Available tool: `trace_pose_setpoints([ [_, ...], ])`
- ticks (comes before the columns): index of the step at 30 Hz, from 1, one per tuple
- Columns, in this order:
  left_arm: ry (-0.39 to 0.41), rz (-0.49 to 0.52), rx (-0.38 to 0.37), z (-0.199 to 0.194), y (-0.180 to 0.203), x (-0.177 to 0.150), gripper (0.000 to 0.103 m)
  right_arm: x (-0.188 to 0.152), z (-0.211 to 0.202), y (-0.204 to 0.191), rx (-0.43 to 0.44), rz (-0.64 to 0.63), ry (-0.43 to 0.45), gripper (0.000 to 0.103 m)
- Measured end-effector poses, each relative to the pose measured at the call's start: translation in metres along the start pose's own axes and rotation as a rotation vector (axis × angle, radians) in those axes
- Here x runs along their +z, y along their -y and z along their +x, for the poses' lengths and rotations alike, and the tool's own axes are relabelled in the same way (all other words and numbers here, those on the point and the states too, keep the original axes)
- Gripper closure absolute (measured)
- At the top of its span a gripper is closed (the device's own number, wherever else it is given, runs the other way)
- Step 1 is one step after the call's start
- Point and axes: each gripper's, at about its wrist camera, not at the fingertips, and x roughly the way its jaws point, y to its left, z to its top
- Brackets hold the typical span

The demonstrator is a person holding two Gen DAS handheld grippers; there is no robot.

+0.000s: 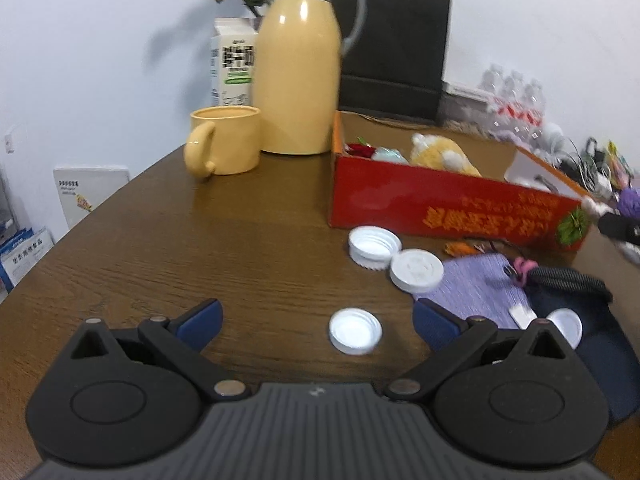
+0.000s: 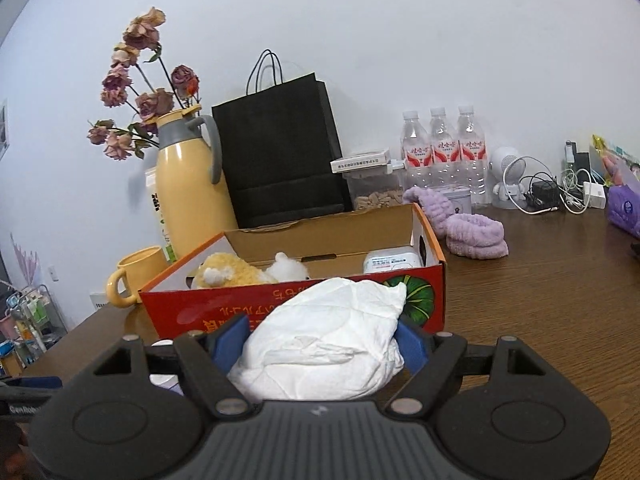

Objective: Organize objects
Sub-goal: 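Grasp the crumpled white tissue with the right gripper while the left grasps a white cap, then carry the tissue and cap into the box and open both grippers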

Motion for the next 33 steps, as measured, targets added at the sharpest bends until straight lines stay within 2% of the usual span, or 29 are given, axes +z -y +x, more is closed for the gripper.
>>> trace_pose_setpoints([
  [3,-0.023,0.026,-0.001,0.004,0.005,-0.001,0.0,-0.001,-0.002,-0.001,0.009,-0.007,0.006,0.026],
  [5,-0.044,0.022,-0.007,0.008,0.005,0.0,0.005,-0.003,-0.003,-0.003,0.015,-0.01,0.005,0.026],
  [7,-0.065,0.016,-0.011,0.011,0.004,0.0,0.019,-0.004,-0.003,-0.005,0.022,-0.016,0.002,0.026],
  [9,-0.071,0.021,-0.011,0.012,0.005,-0.001,0.026,-0.005,-0.004,-0.006,0.027,-0.021,0.001,0.026],
  [11,-0.066,0.037,-0.021,0.012,0.008,-0.001,0.039,-0.006,-0.004,-0.007,0.031,-0.024,0.001,0.026],
  [13,-0.059,0.05,-0.022,0.011,0.01,-0.001,0.075,-0.006,-0.005,-0.008,0.035,-0.025,0.002,0.026],
  [18,-0.051,0.045,-0.055,0.008,0.013,-0.002,0.074,-0.007,-0.006,-0.009,0.036,-0.031,0.005,0.026],
  [26,0.015,0.046,-0.047,-0.002,0.021,0.0,0.074,-0.006,-0.006,-0.009,0.039,-0.035,0.014,0.026],
  [33,0.094,0.03,-0.089,-0.013,0.031,0.028,0.074,0.009,-0.007,-0.015,0.076,-0.084,0.052,0.026],
])
